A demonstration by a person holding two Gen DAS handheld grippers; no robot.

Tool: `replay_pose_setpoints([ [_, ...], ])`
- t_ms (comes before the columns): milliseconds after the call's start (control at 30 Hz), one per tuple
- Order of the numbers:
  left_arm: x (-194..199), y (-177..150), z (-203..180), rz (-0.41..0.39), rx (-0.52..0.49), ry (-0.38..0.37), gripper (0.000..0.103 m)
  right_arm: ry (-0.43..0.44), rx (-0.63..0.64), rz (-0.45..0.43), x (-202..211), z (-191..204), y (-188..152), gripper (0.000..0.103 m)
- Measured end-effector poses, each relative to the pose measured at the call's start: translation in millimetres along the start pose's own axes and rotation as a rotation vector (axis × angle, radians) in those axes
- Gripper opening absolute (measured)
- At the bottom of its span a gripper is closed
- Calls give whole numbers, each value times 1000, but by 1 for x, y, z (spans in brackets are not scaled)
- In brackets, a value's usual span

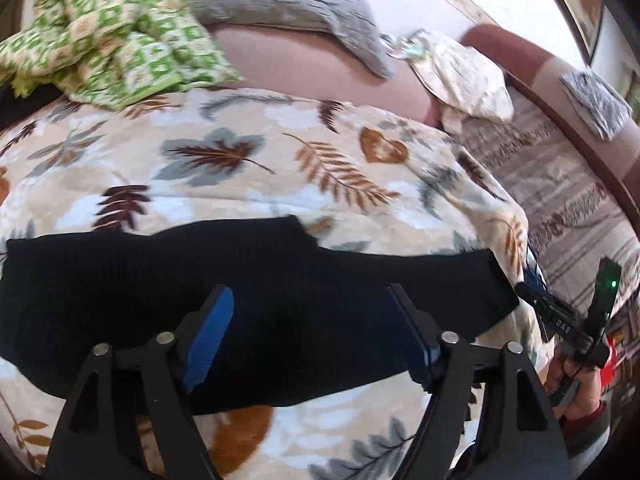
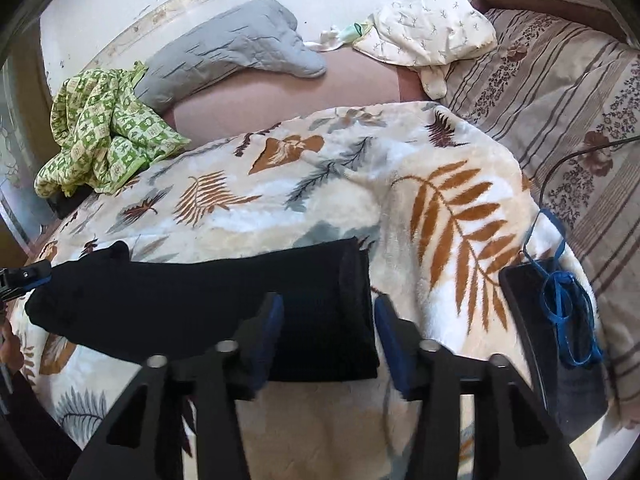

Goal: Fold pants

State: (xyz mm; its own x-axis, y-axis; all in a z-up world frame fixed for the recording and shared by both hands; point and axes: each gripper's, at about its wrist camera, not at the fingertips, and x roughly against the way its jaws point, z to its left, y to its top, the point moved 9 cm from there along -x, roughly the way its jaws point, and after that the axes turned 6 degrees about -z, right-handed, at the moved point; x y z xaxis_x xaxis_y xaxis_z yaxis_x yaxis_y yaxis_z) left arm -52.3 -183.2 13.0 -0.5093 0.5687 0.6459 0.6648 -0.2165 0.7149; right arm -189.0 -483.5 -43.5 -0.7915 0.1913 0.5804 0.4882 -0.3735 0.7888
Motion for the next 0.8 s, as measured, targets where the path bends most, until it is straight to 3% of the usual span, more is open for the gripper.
replay_pose_setpoints([
  [200, -21, -15, -42, 66, -44, -58, 78, -16, -44, 24, 11, -10, -5, 57],
  [300, -32, -16, -66, 84, -73, -94, 78, -32, -76, 2, 25, -15, -2, 67],
  [400, -40, -11, -87, 92, -88, -119, 78, -21, -101, -25, 42, -10, 1, 69],
  [500, -43, -3, -106, 59, -109, -116, 78, -14, -114, -45, 48, -10, -1, 76],
  [600, -42, 2, -120, 45, -125, -120, 78, 22, -127, -10, 41, -10, -10, 76],
  [800, -54, -9, -137, 84, -166, -99, 82, 71, -157, -6, 33, -13, -1, 76],
])
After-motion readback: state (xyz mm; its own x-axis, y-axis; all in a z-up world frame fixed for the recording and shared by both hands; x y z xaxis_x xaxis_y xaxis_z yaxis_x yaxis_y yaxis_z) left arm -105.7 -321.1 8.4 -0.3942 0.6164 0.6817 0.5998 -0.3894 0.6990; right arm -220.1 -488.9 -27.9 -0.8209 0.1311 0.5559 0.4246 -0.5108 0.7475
